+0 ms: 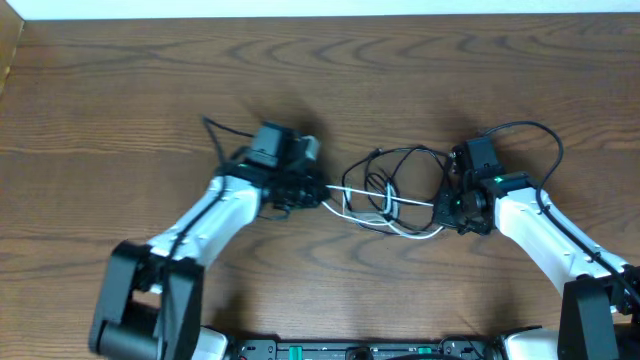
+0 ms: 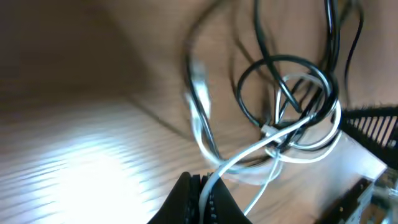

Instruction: Untangle cables

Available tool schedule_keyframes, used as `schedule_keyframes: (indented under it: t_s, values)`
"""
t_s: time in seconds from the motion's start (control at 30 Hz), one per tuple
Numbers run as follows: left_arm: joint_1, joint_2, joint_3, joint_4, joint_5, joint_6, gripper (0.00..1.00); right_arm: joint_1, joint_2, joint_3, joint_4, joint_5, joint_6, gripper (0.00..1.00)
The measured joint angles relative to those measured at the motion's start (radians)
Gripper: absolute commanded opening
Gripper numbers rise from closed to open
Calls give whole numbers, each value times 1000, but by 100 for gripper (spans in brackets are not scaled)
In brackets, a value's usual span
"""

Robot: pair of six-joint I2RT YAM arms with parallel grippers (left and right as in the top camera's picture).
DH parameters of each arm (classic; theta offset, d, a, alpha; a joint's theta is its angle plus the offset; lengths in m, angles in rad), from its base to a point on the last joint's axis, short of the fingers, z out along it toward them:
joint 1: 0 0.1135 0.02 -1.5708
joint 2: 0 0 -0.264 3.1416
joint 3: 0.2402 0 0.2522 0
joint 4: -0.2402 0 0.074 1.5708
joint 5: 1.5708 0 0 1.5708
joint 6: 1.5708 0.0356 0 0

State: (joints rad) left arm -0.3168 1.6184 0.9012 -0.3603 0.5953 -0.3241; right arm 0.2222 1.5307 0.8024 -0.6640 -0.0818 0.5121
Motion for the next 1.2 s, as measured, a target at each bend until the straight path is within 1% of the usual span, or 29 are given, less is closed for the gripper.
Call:
schedule_keyframes:
  t_s: [0.23,0.33,0.43,0.5,0.6,0.63,0.73,0.8,0.9,1.03,1.13,1.2]
  values:
    - [178,-147,0,-43,-36,32,7,-50,0,0,-28,71,38,1]
    - [233,-224,0,-46,-45,37,7,-59,0,0,-32,82,44,1]
    - [271,-301,0,-48,-47,37,7,-70,0,0,-30,82,48,7]
    - [282,-348,0,-48,-40,37,7,-78,0,-1,-14,74,50,8]
    - [282,-414,0,-39,-8,35,7,-79,0,-1,42,20,23,13]
    - [282,-433,0,-29,5,28,7,-79,0,-2,80,-29,-3,20]
    - [278,-477,-2,28,36,-9,7,-79,0,-4,179,-183,-85,31]
    - [267,-499,-2,97,66,-50,7,-79,0,-4,236,-293,-132,32]
    - [233,-518,-3,208,123,-128,7,-69,0,-4,272,-412,-171,33]
    - [163,-521,-3,336,178,-229,7,-53,0,-4,273,-461,-197,33]
    - [103,-521,-3,377,194,-259,7,-40,0,-4,272,-468,-211,36]
    - [76,-522,-1,367,200,-252,7,-39,0,-4,267,-462,-217,37]
